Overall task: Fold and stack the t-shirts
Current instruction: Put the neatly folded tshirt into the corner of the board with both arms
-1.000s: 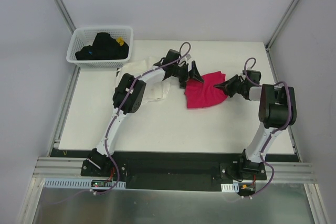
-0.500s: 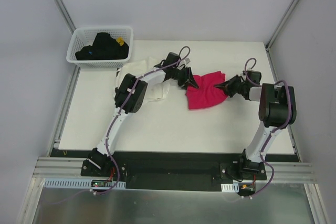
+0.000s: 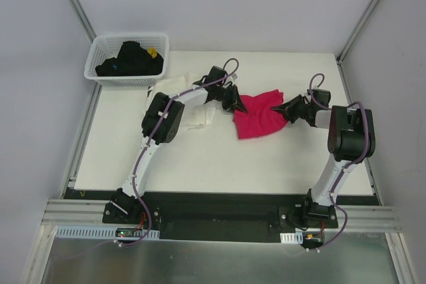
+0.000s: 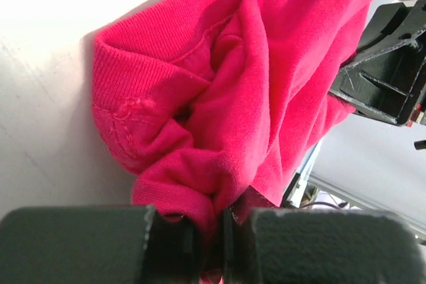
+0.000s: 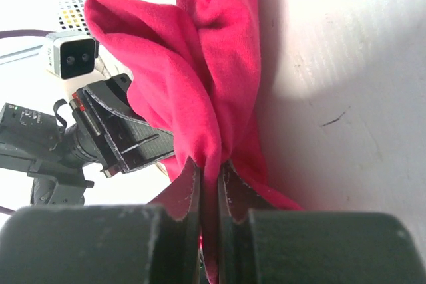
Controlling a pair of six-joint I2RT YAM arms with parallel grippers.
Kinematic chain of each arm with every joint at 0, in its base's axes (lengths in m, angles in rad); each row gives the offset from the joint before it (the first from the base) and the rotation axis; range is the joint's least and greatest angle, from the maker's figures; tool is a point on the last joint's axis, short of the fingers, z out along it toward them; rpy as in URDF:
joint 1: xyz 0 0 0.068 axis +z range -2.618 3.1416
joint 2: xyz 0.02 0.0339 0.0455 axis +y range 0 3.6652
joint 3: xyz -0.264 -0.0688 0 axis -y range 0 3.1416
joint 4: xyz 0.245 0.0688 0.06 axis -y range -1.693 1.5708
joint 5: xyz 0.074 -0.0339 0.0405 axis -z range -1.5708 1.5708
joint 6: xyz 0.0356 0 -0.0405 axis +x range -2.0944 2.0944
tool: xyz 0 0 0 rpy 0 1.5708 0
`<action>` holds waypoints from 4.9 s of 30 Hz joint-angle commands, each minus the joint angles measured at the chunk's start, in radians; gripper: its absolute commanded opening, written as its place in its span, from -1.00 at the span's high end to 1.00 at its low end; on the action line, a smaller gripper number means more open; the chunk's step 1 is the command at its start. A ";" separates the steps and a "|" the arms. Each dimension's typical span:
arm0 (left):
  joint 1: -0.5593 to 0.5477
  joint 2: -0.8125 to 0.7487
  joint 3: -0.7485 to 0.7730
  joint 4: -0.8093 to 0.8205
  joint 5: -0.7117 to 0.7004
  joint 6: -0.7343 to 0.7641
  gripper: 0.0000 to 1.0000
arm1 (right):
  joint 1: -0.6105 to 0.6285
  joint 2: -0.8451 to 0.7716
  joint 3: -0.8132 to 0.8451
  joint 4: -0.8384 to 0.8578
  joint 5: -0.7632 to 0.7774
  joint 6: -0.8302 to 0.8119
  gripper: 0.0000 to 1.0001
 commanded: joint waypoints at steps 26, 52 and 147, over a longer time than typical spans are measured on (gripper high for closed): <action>0.067 -0.345 -0.194 -0.019 -0.286 0.132 1.00 | 0.201 0.004 0.061 0.095 0.028 0.083 0.99; 0.103 -0.409 -0.153 -0.020 -0.238 0.108 1.00 | 0.238 -0.036 0.179 0.077 0.047 0.121 0.99; 0.564 -0.931 -0.587 -0.167 -0.490 0.294 1.00 | 0.698 0.219 0.832 -0.314 0.110 0.072 0.99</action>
